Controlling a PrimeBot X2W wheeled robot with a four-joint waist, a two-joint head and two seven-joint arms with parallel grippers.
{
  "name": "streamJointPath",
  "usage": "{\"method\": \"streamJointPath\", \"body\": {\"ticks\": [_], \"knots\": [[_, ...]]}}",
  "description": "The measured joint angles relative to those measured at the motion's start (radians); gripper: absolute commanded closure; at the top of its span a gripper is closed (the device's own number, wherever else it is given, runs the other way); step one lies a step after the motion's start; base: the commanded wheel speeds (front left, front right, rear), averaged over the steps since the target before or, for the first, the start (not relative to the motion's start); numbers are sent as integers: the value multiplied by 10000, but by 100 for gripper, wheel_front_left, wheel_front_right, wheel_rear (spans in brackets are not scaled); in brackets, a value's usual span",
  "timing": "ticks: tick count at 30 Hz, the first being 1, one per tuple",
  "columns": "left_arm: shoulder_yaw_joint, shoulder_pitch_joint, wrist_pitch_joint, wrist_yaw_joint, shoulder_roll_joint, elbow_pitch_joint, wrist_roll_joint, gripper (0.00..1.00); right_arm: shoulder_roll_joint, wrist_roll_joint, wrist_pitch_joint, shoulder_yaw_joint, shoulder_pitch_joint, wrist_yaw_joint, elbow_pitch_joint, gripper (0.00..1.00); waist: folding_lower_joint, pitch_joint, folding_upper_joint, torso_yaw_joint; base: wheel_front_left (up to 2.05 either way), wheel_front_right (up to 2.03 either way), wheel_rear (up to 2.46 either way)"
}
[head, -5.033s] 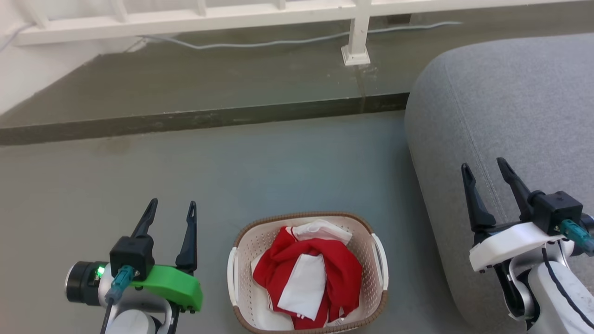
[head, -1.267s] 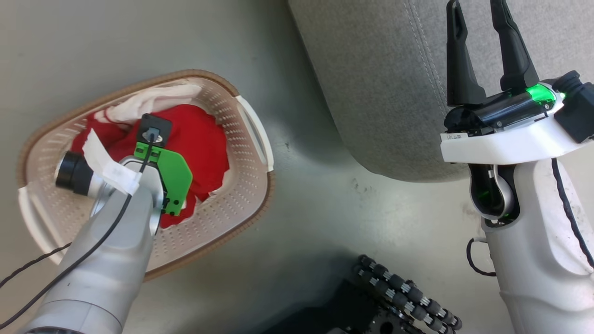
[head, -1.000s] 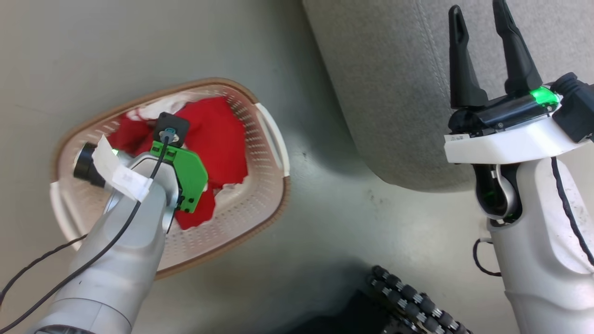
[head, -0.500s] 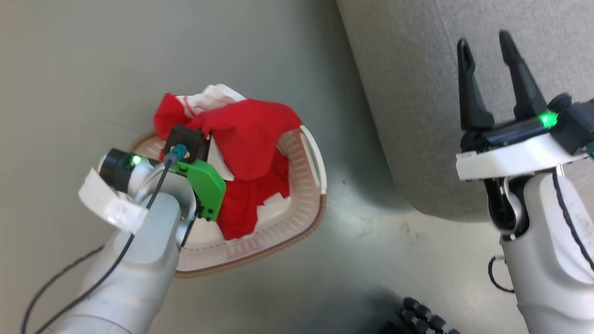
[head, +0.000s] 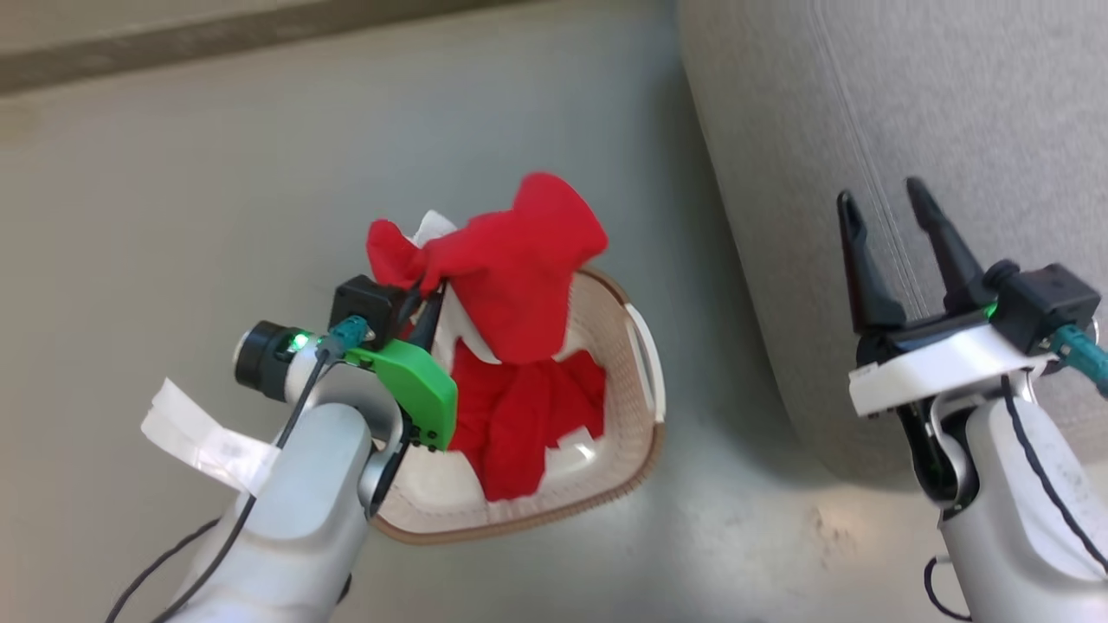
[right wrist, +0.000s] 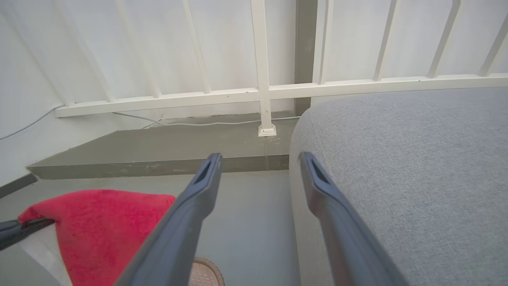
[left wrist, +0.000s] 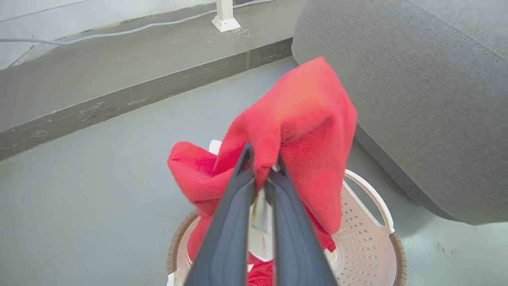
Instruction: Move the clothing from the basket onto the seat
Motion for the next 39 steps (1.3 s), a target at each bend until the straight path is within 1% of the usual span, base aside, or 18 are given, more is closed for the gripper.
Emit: {"method": "streamJointPath", "body": {"ticks": [2,6,11,19,25,28,35,39], "knots": [[-54,115,-25,0,-2,-211,-113,100,-6,0,0,23,116,59,94,0,0,-281,0,153,0,0,0],[-82,356,-88,25,-4,-581,-167,100,-10,0,0,96,388,61,261,0,0,-853,0,443,0,0,0],[-86,761,-119,192,-8,-1078,-236,100,8,2,0,203,892,65,476,0,0,-1729,0,833,0,0,0],[-100,1360,-121,366,-6,-1618,-332,100,73,4,4,355,1607,65,671,0,0,-2833,0,1260,0,0,0],[-117,1825,-121,408,-6,-1973,-500,100,136,17,86,541,2003,67,675,0,0,-3569,0,1481,0,0,0],[-130,1962,-115,546,-4,-2201,-500,100,155,17,184,688,2176,67,616,0,0,-3866,0,1559,0,0,0],[-320,2165,33,581,2,-2851,-497,100,307,17,318,1120,2413,100,320,0,0,-4313,0,1657,0,0,0],[-502,2165,163,579,0,-3292,-493,100,370,17,378,1597,2429,155,65,0,0,-4382,0,1673,0,0,0]]}}
